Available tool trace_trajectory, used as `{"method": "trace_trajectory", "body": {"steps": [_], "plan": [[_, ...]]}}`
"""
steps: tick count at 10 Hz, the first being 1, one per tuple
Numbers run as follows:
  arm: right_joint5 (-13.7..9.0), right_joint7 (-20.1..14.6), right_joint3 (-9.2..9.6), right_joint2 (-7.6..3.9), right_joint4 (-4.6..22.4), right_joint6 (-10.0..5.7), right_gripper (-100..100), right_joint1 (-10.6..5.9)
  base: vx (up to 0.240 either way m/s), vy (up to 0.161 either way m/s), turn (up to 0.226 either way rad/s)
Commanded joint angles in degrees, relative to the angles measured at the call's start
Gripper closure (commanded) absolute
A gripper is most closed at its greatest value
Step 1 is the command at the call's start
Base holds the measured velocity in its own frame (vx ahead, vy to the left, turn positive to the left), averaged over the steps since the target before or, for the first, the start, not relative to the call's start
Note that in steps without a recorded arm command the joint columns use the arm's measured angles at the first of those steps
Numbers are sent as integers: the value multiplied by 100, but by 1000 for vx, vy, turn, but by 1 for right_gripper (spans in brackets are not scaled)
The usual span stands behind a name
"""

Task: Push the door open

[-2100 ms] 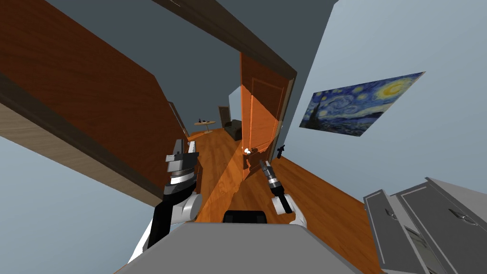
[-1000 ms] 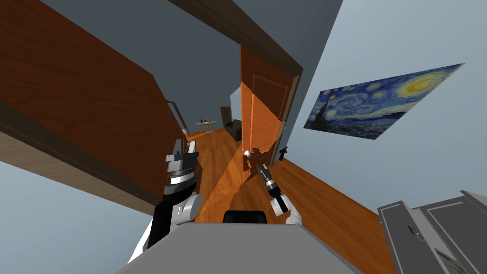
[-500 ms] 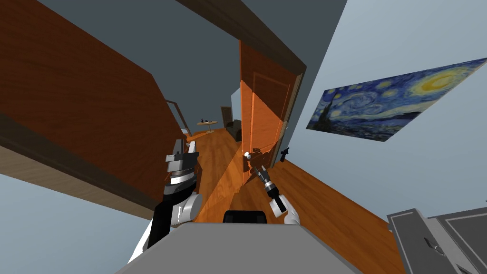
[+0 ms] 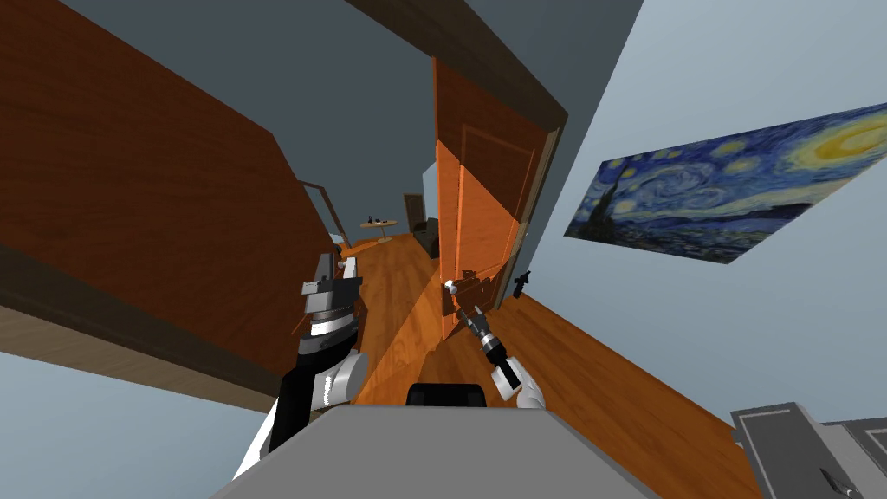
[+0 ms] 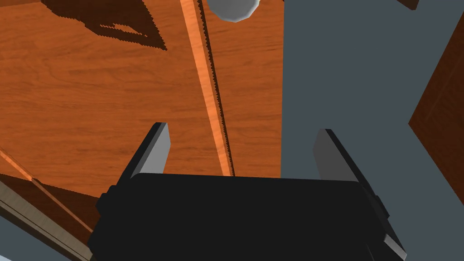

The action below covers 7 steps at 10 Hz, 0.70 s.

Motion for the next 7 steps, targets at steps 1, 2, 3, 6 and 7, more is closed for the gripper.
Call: {"method": "trace_trajectory", "body": {"steps": [1,2,3,6,7], "plan": [[57,204,23,-3,245,-57,-100,-100,81,-33,27],[85,306,34,-6,380,-93,-100,-151,75,-22,33],[141,508,55,-11,645,-164,-100,-250,102,-19,45],[225,807,87,-17,1039,-268,-100,-398,74,-32,30],[196,761,62,-6,1060,-295,-100,-416,29,-11,6]]}}
